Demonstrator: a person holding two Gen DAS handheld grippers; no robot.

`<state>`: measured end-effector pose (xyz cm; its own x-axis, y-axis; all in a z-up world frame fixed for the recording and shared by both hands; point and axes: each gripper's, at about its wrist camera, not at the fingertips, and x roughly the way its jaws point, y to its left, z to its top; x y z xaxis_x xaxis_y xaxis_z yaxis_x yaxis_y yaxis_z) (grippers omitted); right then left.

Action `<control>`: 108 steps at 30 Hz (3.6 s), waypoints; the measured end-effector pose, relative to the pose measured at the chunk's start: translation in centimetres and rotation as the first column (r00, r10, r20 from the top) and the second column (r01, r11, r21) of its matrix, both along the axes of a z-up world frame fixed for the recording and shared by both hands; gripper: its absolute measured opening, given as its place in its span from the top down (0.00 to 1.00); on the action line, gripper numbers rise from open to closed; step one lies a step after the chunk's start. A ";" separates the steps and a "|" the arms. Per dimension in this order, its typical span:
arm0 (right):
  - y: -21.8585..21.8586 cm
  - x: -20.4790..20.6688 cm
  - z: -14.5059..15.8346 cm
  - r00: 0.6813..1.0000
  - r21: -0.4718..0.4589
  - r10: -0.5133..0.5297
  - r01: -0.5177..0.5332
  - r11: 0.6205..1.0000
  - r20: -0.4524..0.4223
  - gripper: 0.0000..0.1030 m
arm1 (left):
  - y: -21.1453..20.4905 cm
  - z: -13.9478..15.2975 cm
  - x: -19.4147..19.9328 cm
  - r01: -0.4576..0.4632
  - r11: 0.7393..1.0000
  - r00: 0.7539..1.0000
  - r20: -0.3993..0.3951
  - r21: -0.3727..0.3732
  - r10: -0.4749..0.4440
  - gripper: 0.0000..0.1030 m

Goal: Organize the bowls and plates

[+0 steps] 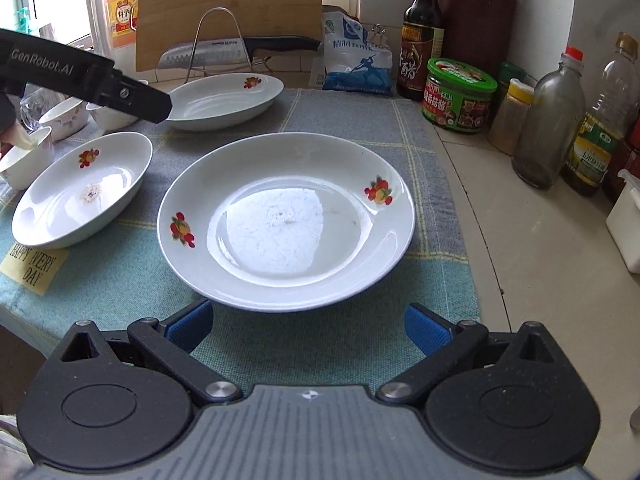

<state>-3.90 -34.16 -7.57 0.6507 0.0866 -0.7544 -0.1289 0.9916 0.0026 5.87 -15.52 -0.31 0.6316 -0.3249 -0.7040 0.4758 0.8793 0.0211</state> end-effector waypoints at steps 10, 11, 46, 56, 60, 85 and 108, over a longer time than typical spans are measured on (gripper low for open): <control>0.0 1.3 -1.4 0.996 -0.025 0.094 -0.094 0.995 0.000 0.00 | -2.0 -1.5 2.8 0.068 0.996 0.994 -0.085 -0.065 -0.074 0.01; 0.0 1.3 -1.4 0.994 -0.027 0.107 -0.106 0.994 0.008 0.00 | -2.4 -1.7 3.0 0.082 0.995 0.992 -0.087 -0.057 -0.086 0.01; -2.0 1.9 -2.1 0.958 -0.001 0.266 -0.267 0.964 0.111 0.00 | -9.9 -6.0 9.1 0.492 0.870 0.830 -0.318 0.030 -0.458 0.15; -2.0 2.1 -2.0 0.956 -0.003 0.278 -0.279 0.960 0.097 0.00 | -10.3 -6.7 10.1 0.546 0.837 0.783 -0.377 0.037 -0.494 0.22; -1.9 2.2 -2.0 0.957 -0.005 0.275 -0.276 0.961 0.091 0.00 | -10.3 -6.7 10.6 0.542 0.840 0.775 -0.396 0.017 -0.492 0.22; -4.1 6.0 -0.2 0.964 -0.042 0.249 -0.246 0.968 0.093 0.00 | -12.8 -5.2 13.5 0.529 0.849 0.807 -0.301 -0.018 -0.509 0.23; -6.3 10.3 -1.2 0.979 -0.047 0.185 -0.181 0.982 0.088 0.00 | -16.3 -7.3 17.8 0.501 0.865 0.838 -0.252 0.002 -0.484 0.22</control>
<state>6.39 -40.42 -8.80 0.6927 0.1830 -0.6976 -0.3063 0.9504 -0.0549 23.65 -31.79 -7.65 0.2137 -0.4971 -0.8410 0.8438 0.5277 -0.0976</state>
